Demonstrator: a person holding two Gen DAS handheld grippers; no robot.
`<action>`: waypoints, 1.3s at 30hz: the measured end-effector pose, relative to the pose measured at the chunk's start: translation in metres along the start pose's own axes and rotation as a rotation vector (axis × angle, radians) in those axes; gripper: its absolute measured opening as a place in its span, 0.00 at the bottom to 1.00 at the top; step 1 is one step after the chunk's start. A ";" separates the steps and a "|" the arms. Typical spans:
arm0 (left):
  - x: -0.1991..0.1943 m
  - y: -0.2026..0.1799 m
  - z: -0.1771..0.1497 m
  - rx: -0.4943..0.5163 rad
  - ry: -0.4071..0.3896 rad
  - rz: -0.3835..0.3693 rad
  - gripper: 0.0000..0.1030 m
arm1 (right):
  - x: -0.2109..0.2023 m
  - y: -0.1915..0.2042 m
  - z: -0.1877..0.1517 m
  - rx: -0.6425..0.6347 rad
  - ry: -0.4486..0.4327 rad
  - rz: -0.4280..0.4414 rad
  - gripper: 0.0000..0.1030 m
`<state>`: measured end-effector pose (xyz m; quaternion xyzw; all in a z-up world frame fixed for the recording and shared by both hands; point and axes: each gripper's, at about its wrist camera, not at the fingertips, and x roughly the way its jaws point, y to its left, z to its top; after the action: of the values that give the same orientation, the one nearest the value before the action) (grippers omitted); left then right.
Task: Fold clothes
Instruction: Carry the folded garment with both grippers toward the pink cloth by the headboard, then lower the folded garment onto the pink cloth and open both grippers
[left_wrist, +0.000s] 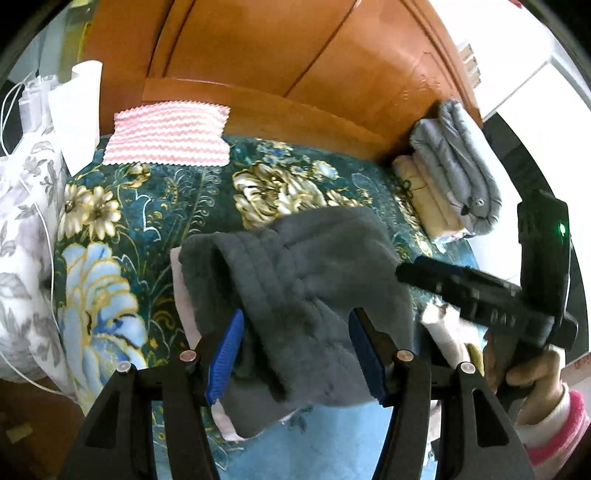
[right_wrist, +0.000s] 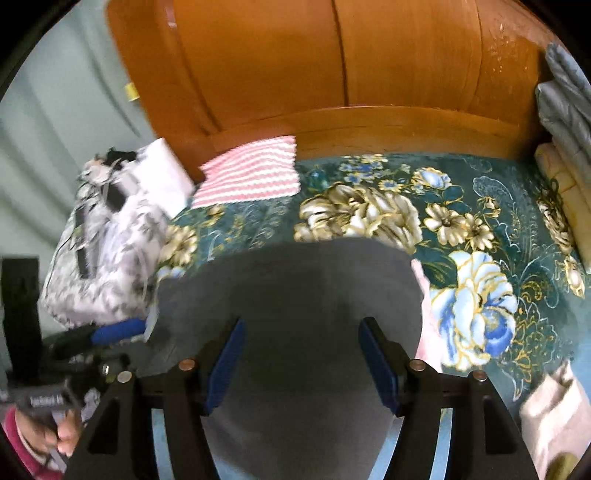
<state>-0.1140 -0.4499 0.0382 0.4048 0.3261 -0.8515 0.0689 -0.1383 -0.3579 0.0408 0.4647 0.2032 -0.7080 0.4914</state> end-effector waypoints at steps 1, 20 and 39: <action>0.000 -0.004 -0.003 0.012 -0.002 -0.002 0.59 | -0.002 0.004 -0.009 -0.010 -0.002 0.007 0.66; 0.014 -0.006 -0.024 0.009 0.002 0.043 0.59 | 0.029 0.002 -0.053 0.120 0.022 -0.003 0.69; 0.006 -0.001 -0.109 0.051 -0.050 -0.009 0.80 | -0.003 0.031 -0.146 0.302 -0.096 -0.020 0.71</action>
<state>-0.0484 -0.3816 -0.0153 0.3833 0.3041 -0.8699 0.0627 -0.0434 -0.2615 -0.0224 0.4970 0.0751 -0.7567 0.4180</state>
